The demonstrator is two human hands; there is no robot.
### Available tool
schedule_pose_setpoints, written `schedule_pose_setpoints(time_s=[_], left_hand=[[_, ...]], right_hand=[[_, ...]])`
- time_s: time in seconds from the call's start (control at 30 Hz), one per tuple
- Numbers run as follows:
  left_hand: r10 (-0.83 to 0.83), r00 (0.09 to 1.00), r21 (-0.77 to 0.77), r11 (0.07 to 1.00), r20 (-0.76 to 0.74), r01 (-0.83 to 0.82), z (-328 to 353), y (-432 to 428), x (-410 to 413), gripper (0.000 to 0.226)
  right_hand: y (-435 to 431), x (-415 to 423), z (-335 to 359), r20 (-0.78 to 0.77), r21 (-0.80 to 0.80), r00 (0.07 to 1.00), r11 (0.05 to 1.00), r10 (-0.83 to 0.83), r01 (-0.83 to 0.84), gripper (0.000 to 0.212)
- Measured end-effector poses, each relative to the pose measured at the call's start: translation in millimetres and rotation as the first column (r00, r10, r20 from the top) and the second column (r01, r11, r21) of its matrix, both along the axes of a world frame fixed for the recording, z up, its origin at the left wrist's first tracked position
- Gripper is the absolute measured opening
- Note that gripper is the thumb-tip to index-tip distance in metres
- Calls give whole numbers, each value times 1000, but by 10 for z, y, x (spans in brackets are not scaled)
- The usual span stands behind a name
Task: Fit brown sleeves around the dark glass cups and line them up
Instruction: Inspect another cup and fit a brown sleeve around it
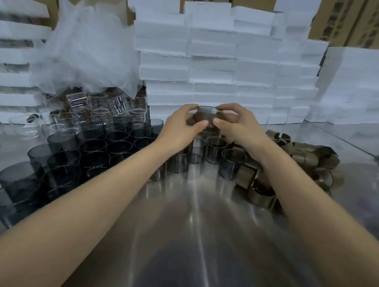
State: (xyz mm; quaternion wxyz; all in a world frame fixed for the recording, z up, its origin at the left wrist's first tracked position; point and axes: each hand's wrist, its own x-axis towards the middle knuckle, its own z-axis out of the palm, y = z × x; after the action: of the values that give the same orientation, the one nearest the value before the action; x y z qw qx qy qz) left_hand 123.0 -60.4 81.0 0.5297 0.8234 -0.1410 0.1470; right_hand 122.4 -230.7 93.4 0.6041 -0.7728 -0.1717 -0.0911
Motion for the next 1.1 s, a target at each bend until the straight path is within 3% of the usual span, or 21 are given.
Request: schedule_pose_setpoints(time_s=[0.23,0.53,0.9,1.03,1.1], left_hand=[[-49,997,178,982,-64,60,204,-449,921,64],[-3,997,314,949,-71,25,-37,-905,1684,54],[94,996,605,793,-4,-72,-339,-977,2014,43],[113,992,707,698,48,-114,-397,-1006,2017,12],[109,993,715,691,41,-105,-388,-1006,1989,16]], right_hand=[[-388,753,276,-60,-225,987,965,-150,133,21],[-672,1586,104,-37,-460,959,857,-279,232,26],[-717,1875,-248,-21,-669,947,708,-321,225,34],[-709,1935,-345,13,-691,938,675,-347,260,18],[-704,1921,-349,25,-708,940,658,-340,257,29]])
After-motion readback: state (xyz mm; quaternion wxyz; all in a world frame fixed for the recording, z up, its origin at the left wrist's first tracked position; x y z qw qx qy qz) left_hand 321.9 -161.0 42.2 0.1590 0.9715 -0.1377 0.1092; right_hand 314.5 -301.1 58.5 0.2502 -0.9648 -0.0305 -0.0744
